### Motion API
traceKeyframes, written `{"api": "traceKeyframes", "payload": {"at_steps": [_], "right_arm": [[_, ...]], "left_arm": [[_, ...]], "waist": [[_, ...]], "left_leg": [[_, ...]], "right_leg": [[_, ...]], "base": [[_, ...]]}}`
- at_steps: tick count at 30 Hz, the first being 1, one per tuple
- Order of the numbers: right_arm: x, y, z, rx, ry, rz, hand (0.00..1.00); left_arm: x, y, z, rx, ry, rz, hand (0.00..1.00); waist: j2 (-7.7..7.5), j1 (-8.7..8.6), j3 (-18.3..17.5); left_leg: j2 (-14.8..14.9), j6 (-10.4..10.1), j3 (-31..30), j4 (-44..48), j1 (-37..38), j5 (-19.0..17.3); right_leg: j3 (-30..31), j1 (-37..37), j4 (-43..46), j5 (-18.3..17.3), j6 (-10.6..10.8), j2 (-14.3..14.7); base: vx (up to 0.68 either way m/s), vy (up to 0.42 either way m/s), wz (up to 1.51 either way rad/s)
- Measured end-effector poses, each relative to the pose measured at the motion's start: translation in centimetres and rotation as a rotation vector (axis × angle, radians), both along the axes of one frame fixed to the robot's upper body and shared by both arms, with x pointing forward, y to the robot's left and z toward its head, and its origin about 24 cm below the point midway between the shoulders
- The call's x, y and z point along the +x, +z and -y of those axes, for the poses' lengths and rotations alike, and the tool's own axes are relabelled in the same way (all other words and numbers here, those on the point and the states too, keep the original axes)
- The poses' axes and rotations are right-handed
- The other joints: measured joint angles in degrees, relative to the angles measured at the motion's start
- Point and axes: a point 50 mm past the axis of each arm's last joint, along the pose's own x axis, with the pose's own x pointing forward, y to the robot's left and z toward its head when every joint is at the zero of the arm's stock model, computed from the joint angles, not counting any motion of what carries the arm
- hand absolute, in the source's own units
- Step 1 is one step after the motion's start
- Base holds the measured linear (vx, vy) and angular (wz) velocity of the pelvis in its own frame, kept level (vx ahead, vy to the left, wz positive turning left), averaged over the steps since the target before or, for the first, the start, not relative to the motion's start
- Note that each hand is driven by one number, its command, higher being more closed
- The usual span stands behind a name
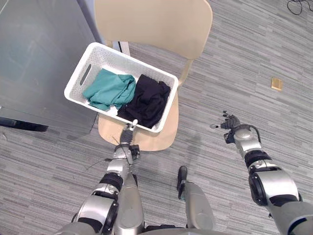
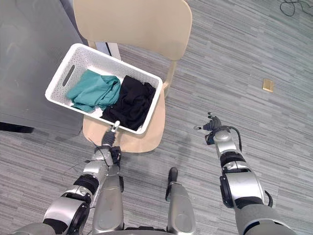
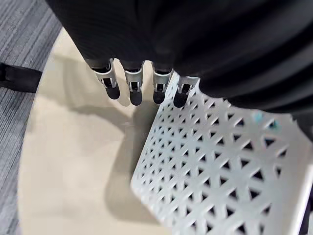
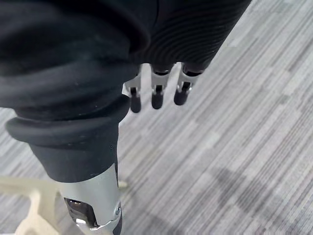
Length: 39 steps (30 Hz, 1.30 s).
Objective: Pick up the laundry basket with both hands and put the clothes into the washing machine.
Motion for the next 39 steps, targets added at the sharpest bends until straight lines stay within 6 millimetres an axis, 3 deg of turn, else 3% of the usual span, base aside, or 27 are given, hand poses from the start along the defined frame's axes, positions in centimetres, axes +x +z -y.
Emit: {"api": "traceKeyframes", "payload": {"at_steps": [5, 12, 15, 20, 25, 28, 29, 32, 36, 39], "right_arm": [[0.0, -0.1, -0.1, 0.024, -0.014, 0.005, 0.0], [0.0, -0.2, -0.2, 0.014, -0.012, 0.002, 0.0], [-0.1, -0.2, -0.2, 0.014, -0.012, 0.0, 0.0], [-1.0, -1.6, 0.3, 0.028, -0.035, -0.042, 0.0], [-4.4, -5.4, 2.1, 0.13, -0.152, -0.111, 0.0], [-8.3, -9.3, 2.8, 0.194, -0.237, -0.215, 0.0], [-10.6, -11.0, 3.3, 0.217, -0.284, -0.268, 0.0], [-14.4, -13.6, 3.9, 0.258, -0.362, -0.351, 0.0], [-21.8, -17.6, 3.2, 0.336, -0.473, -0.52, 0.0], [-25.2, -19.2, 1.9, 0.397, -0.539, -0.594, 0.0]], "left_arm": [[-0.3, -0.5, 3.4, 0.056, -0.149, -0.027, 0.0], [0.1, 0.0, 3.9, 0.091, -0.176, -0.013, 0.0], [0.8, 0.8, 4.1, 0.1, -0.183, 0.007, 0.0], [1.1, 1.1, 4.3, 0.115, -0.193, 0.019, 0.0], [-0.4, 0.1, 4.4, 0.101, -0.251, 0.017, 0.0], [-3.6, -2.9, 2.6, 0.084, -0.251, -0.067, 0.0], [-5.6, -4.5, 1.5, 0.094, -0.261, -0.124, 0.0], [-9.4, -7.3, -0.8, 0.074, -0.217, -0.242, 0.0], [-17.0, -11.0, -4.9, 0.037, -0.056, -0.452, 0.0], [-20.3, -12.6, -6.8, 0.031, 0.054, -0.571, 0.0]], "waist": [[-0.01, -0.31, 0.1], [0.01, -2.74, 0.4], [0.08, -2.95, 1.3], [0.11, -3.0, 1.5], [0.72, -2.93, 1.8], [1.18, -2.87, 1.6], [1.91, -2.74, 1.1], [3.39, -2.45, -0.7], [5.83, -0.89, -9.0], [6.74, 0.12, -14.4]], "left_leg": [[-0.1, 0.0, 0.3, -0.2, 0.5, 0.0], [-0.1, 0.0, 1.7, -1.3, 1.4, 0.0], [-0.1, 0.0, 2.3, -1.4, 1.7, 0.0], [-0.2, 0.0, 2.1, -1.7, 2.8, 0.0], [-1.2, 0.0, 0.2, -1.9, 3.9, 0.0], [-2.2, -0.2, -1.1, -2.1, 5.4, -0.3], [-2.7, -0.2, -1.9, -1.7, 5.6, -0.7], [-3.3, 0.0, -3.1, -1.7, 6.3, -0.9], [-3.5, -0.4, -4.4, -2.6, 8.5, -1.6], [-3.5, -0.5, -3.9, -5.9, 12.1, -1.4]], "right_leg": [[0.3, 0.1, -0.1, 0.0, 0.0, -0.2], [1.5, 0.1, -1.5, 0.9, 0.2, -0.2], [2.1, 0.3, -1.9, 1.3, 0.3, -0.2], [2.1, 1.3, -2.1, 1.3, 0.3, -0.2], [0.3, 3.7, -1.9, 0.4, 0.6, -1.1], [-1.3, 6.3, -2.2, -0.5, 0.9, -2.0], [-2.2, 7.4, -2.4, -0.8, 1.1, -2.4], [-3.6, 9.6, -3.5, -1.0, 1.1, -2.8], [-6.0, 13.9, -6.8, -1.0, 1.1, -2.8], [-6.7, 16.8, -8.6, -1.0, 1.0, -2.8]], "base": [[0.01, -0.004, -0.02], [0.02, -0.007, -0.1], [0.04, -0.006, -0.1], [0.02, -0.015, -0.01], [0.01, -0.002, 0.21], [0.03, -0.005, 0.32], [0.02, -0.007, 0.28], [0.04, -0.005, 0.28], [0.05, -0.025, 0.21], [0.05, -0.022, 0.02]]}}
